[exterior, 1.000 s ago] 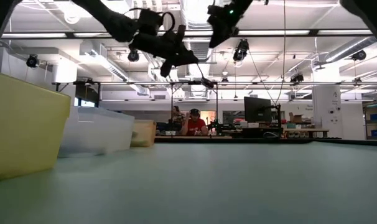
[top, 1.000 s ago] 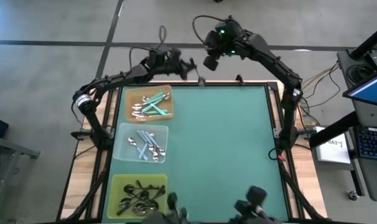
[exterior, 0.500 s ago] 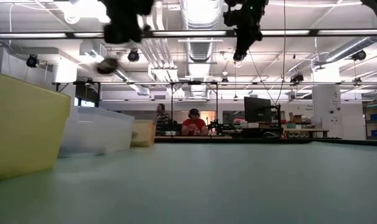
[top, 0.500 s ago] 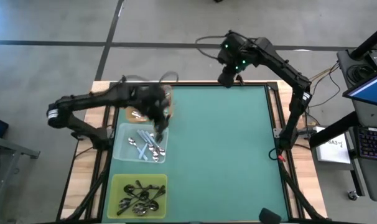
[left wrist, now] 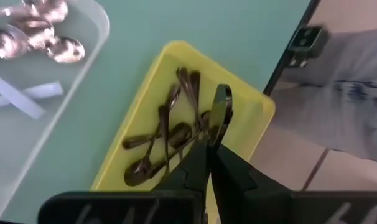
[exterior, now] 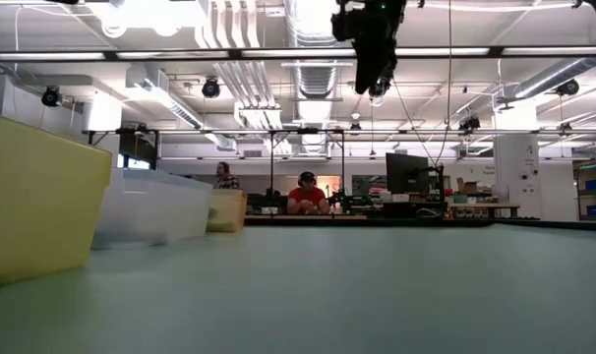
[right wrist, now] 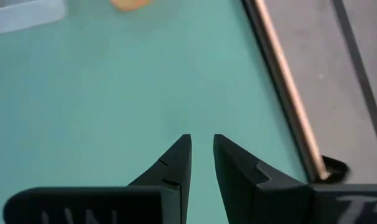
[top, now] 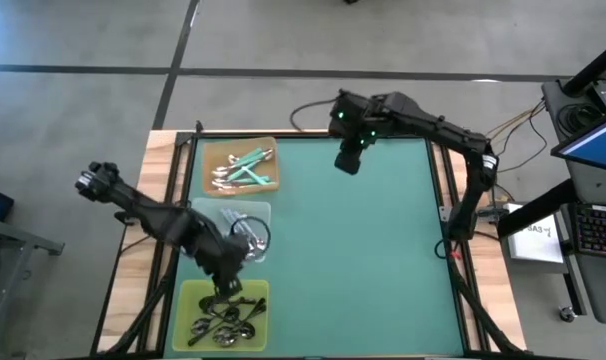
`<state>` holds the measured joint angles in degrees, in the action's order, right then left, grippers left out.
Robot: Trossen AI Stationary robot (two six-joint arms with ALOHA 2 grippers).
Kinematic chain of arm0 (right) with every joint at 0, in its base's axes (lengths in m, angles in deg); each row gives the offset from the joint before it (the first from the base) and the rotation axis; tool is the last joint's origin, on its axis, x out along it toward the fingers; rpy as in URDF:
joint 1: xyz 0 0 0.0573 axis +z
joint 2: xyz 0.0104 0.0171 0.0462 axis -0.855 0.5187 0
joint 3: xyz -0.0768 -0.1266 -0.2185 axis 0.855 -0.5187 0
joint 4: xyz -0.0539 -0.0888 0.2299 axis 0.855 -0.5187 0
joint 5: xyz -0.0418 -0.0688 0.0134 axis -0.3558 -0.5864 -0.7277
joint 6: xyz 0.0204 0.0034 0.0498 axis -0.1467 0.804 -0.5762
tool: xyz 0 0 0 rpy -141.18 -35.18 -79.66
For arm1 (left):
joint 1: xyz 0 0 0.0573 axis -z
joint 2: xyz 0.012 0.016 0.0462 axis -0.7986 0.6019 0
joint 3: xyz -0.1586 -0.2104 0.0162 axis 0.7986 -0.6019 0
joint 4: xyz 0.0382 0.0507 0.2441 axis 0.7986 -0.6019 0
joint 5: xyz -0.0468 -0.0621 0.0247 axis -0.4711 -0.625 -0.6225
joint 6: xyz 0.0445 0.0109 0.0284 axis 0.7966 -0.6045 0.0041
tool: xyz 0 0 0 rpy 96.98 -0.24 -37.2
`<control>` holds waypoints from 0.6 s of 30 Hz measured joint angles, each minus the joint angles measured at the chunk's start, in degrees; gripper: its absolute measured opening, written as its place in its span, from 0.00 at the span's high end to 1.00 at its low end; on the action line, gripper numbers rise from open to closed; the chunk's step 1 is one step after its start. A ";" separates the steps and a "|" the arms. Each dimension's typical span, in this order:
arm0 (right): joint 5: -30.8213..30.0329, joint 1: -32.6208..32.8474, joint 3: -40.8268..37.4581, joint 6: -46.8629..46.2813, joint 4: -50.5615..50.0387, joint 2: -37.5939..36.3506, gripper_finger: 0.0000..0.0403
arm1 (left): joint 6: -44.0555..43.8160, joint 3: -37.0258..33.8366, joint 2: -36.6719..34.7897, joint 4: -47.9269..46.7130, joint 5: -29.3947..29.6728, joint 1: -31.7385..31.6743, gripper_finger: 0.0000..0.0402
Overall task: Sort silverware by color (type)
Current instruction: Put the black spoon into the yellow bin
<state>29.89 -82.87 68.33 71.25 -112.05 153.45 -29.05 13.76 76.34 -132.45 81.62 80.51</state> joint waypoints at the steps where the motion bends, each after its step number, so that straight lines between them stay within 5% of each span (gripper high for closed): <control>1: -0.04 1.20 -0.02 -0.98 0.24 0.00 0.85 | -0.58 0.00 0.73 -0.06 0.07 1.08 1.00; 7: -0.09 8.96 -0.68 -5.84 -2.37 -1.56 0.85 | -1.91 0.00 6.37 0.36 0.22 6.13 1.00; 11: -0.07 13.65 -4.34 -6.77 -2.62 -5.89 0.85 | -4.04 -0.02 7.53 0.55 5.79 11.72 1.00; 18: -3.81 22.63 -25.85 -20.74 8.01 -22.48 0.85 | -7.51 -0.26 8.83 0.46 11.22 16.80 0.97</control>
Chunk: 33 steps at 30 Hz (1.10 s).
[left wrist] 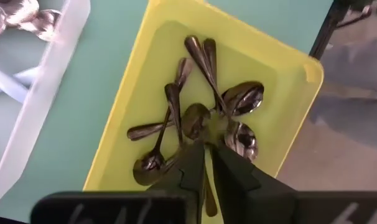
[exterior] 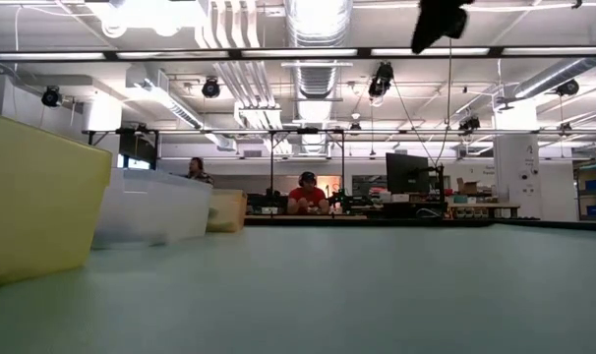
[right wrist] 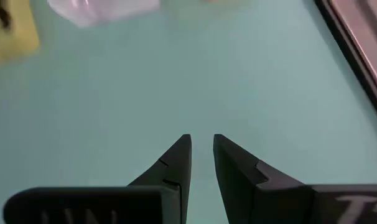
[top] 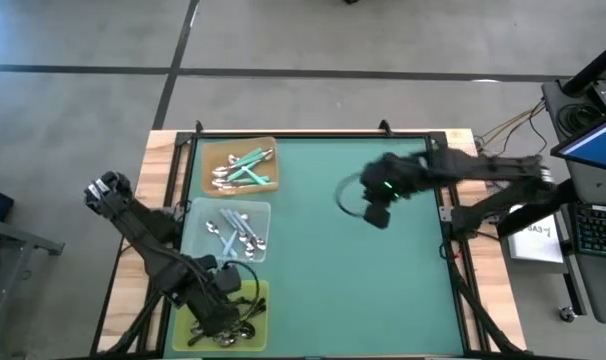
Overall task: Sort silverware by color (type)
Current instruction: Put the black spoon into the yellow bin, then return to Home Position
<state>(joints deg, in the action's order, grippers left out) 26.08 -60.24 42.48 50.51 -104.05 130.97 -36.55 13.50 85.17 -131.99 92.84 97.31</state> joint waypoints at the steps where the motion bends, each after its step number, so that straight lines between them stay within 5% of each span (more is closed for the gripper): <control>1: -1.58 1.54 -4.16 -2.40 3.52 -2.96 0.85 | -0.02 -0.01 0.39 -0.01 0.21 0.43 0.96; 6: -8.69 9.80 -20.70 -10.92 22.89 -15.20 0.85 | -0.01 -0.09 2.69 2.74 7.67 1.81 0.90; 11: -17.76 18.45 -33.31 -7.07 39.13 -22.81 0.85 | 1.23 -0.09 5.17 5.83 23.85 2.58 0.84; 15: -24.58 22.71 -42.32 -2.75 49.87 -26.10 0.85 | 5.03 -0.09 6.25 6.07 31.47 3.14 0.83; 20: -26.27 24.42 -53.62 -2.84 65.86 -27.81 0.85 | 11.04 -0.09 6.81 6.64 40.36 3.28 0.84; 28: -26.42 24.49 -67.26 -5.68 83.55 -27.85 0.85 | 14.45 -0.09 6.85 6.60 47.19 2.84 0.84; 33: -26.45 24.49 -76.74 -3.35 103.67 -28.63 0.85 | 17.57 -0.09 6.85 6.31 50.02 2.26 0.84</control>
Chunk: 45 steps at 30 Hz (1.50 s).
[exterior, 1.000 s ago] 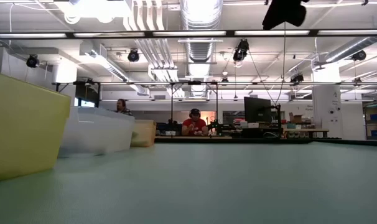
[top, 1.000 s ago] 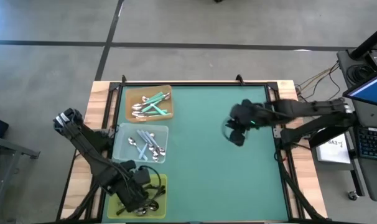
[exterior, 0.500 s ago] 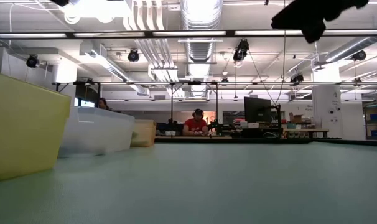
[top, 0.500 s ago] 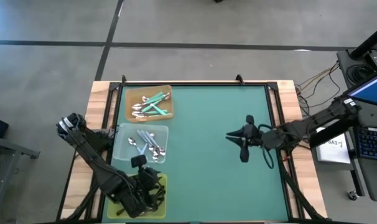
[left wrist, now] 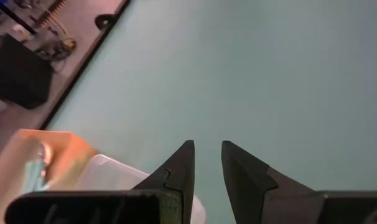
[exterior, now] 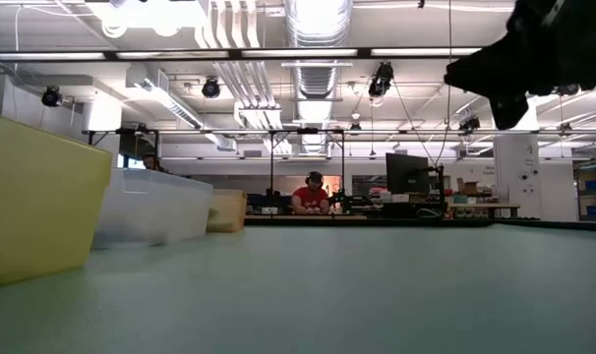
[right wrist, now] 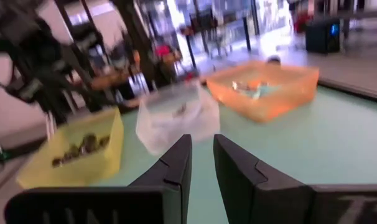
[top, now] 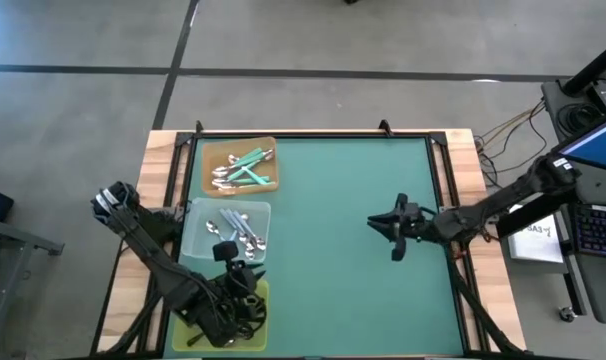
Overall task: Sort silverware by color (type)
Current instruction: Return to Home Position
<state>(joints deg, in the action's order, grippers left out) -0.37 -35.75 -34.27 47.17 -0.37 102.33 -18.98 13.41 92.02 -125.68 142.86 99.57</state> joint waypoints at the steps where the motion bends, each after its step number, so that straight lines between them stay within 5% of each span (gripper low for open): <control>1: -0.12 0.00 -1.80 0.61 3.71 -0.42 0.85 | 0.11 0.00 0.00 -0.48 0.33 -0.10 0.84; 6: -5.47 -0.01 -9.63 2.24 14.33 -4.37 0.85 | -1.67 0.00 -0.31 -2.87 0.42 -0.70 0.84; 13: -11.41 -1.67 -9.70 3.34 2.10 -10.56 0.85 | -4.64 0.02 -0.69 -6.73 0.52 -1.80 0.84; 20: -9.95 -9.70 -9.72 2.85 -8.70 -16.80 0.85 | -4.68 0.02 -1.03 -9.68 3.98 -2.86 0.84; 29: 11.23 -29.20 -9.72 0.26 -20.04 -23.47 0.85 | -5.99 0.02 -1.17 -11.20 6.29 -3.96 0.84; 45: 45.01 -66.50 -9.74 8.01 -20.53 -24.31 0.85 | -7.28 0.02 -1.94 -12.29 6.72 -9.93 0.84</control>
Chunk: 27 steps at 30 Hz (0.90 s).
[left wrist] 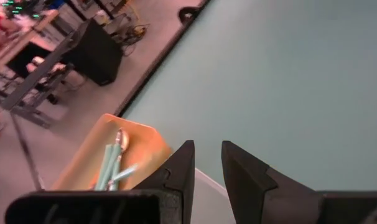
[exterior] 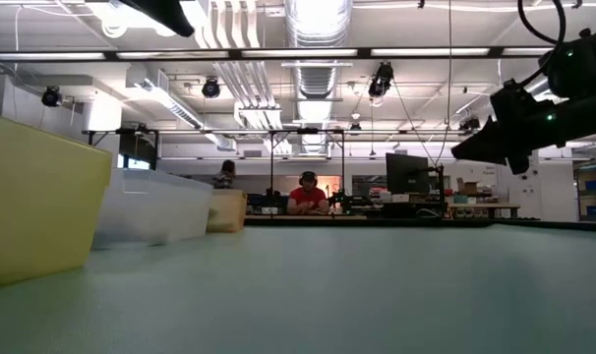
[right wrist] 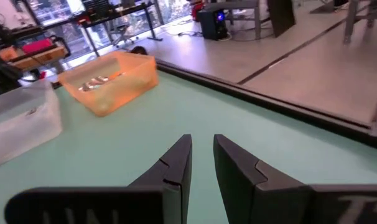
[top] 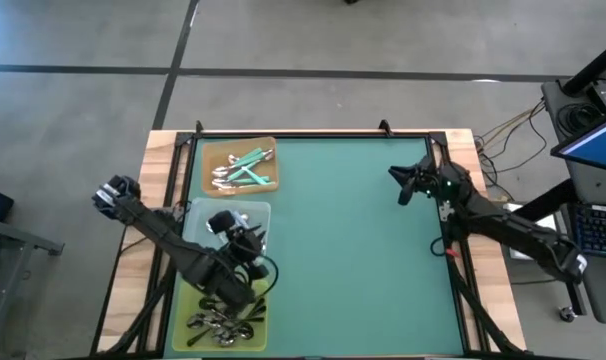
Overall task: Sort silverware by color (type)
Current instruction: Return to Home Position
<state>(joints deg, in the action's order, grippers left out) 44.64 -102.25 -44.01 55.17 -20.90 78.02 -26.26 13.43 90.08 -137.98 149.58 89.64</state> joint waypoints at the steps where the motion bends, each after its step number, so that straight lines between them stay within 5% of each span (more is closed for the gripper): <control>1: 1.06 -1.55 0.00 0.41 0.00 0.00 0.85 | 0.00 0.00 -0.09 -0.11 0.56 -0.74 0.84; 14: 1.73 -6.33 -0.02 -5.16 -0.09 0.02 0.85 | 1.42 -1.81 -2.69 0.60 -0.06 -14.45 0.93; 20: 1.71 -6.33 -0.04 -5.17 -0.07 0.04 0.85 | 12.24 -8.45 -6.10 14.62 -4.90 -23.23 0.99; 22: 1.72 -6.31 -0.04 -5.19 -0.07 0.04 0.85 | 21.39 -11.41 -7.58 22.44 -9.45 -26.82 1.00; 27: 1.73 -6.31 -0.04 -5.23 -0.07 0.04 0.85 | 45.56 -19.18 -10.17 50.42 -32.05 -38.35 1.00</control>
<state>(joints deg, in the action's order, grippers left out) 46.37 -108.56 -44.05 49.94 -20.97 78.07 19.30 -5.75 79.91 -87.56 117.53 51.29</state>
